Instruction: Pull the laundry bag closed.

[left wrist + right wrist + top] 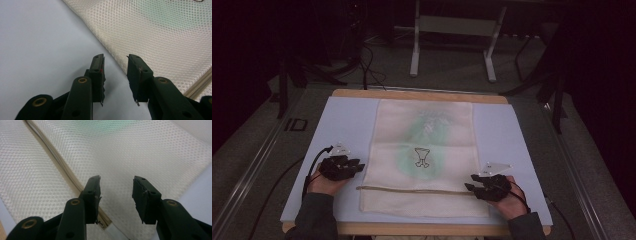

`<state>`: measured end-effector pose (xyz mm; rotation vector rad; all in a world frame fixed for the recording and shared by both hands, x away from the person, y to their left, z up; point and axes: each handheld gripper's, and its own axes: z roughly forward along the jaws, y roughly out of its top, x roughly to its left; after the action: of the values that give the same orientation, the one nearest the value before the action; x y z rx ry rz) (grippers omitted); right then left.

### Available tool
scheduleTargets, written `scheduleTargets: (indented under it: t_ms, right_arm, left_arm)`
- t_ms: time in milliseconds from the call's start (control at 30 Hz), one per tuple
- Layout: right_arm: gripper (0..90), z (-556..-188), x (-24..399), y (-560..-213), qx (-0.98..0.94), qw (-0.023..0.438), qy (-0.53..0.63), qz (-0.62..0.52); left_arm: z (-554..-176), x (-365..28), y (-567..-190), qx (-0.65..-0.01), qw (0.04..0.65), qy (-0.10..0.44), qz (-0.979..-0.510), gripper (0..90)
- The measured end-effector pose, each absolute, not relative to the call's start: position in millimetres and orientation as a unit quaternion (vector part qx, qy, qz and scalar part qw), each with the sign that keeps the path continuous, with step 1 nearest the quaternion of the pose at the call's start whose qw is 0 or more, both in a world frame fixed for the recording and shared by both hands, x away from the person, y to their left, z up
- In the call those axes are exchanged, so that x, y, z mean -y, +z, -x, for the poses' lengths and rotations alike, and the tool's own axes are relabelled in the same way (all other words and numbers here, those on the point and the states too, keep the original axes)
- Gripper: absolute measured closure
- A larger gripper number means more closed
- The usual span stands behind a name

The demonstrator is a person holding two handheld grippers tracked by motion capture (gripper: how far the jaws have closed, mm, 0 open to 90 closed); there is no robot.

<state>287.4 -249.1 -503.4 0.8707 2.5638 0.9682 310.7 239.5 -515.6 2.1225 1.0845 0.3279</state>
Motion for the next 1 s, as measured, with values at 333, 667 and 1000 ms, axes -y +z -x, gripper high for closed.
scheduleTargets:
  t_ms: [333, 667, 1000]
  right_arm:
    - [59.1, -285, 234, -506, -0.887, 0.126, 0.337, -0.29]
    - [59.9, -282, 223, -507, -0.889, 0.122, 0.341, -0.282]
    - [59.9, -280, 213, -508, -0.893, 0.114, 0.343, -0.269]
  left_arm:
    - [-310, -238, -515, -0.414, 0.364, 0.124, -0.825, 67.0]
    - [-311, -235, -516, -0.403, 0.36, 0.118, -0.833, 67.0]
    - [-310, -232, -517, -0.396, 0.361, 0.111, -0.837, 67.8]
